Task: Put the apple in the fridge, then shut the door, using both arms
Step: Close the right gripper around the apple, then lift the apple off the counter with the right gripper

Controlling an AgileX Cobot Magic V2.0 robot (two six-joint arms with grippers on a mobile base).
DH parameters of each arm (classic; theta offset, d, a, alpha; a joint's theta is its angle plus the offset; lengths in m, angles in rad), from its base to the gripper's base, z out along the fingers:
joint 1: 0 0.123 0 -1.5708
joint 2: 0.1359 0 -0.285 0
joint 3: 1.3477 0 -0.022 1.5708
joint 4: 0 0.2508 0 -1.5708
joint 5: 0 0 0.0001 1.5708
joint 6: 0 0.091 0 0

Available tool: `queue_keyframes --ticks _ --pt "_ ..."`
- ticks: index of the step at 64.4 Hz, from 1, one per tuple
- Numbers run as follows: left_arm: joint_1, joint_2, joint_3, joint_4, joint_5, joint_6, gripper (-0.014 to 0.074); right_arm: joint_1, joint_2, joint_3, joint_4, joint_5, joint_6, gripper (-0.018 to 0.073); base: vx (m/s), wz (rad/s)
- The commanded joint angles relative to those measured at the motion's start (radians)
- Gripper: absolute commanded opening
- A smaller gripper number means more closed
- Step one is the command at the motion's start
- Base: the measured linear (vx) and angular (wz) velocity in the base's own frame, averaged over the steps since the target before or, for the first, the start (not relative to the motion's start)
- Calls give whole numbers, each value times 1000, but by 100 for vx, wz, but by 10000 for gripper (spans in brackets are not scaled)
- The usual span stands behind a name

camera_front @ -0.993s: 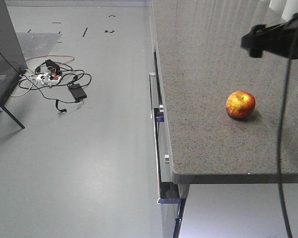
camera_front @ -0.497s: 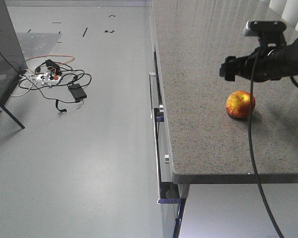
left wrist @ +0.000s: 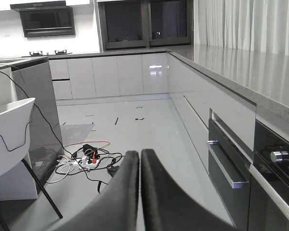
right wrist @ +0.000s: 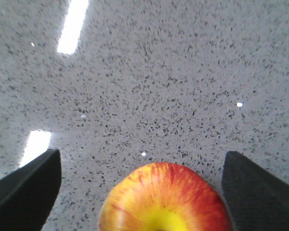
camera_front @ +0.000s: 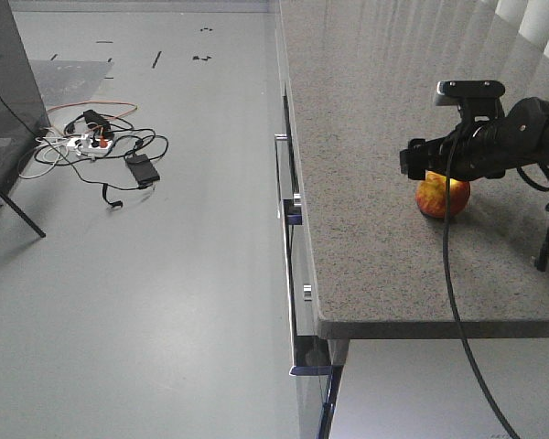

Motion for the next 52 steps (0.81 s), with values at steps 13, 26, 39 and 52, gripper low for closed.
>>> queue_keyframes --ticks 13,26,39,52 --pt "-6 -15 -18 -7 -77 -10 -6 -1 -17 -37 -10 -45 10 621 0 0" --pt "-6 -15 -18 -7 -77 -10 -6 -1 -17 -32 -36 -27 10 587 0 0" --pt "-6 -15 -18 -7 -77 -10 -6 -1 -17 -32 -75 39 10 487 0 0" --pt "-6 -15 -18 -7 -77 -10 -6 -1 -17 -32 -89 72 9 305 0 0"
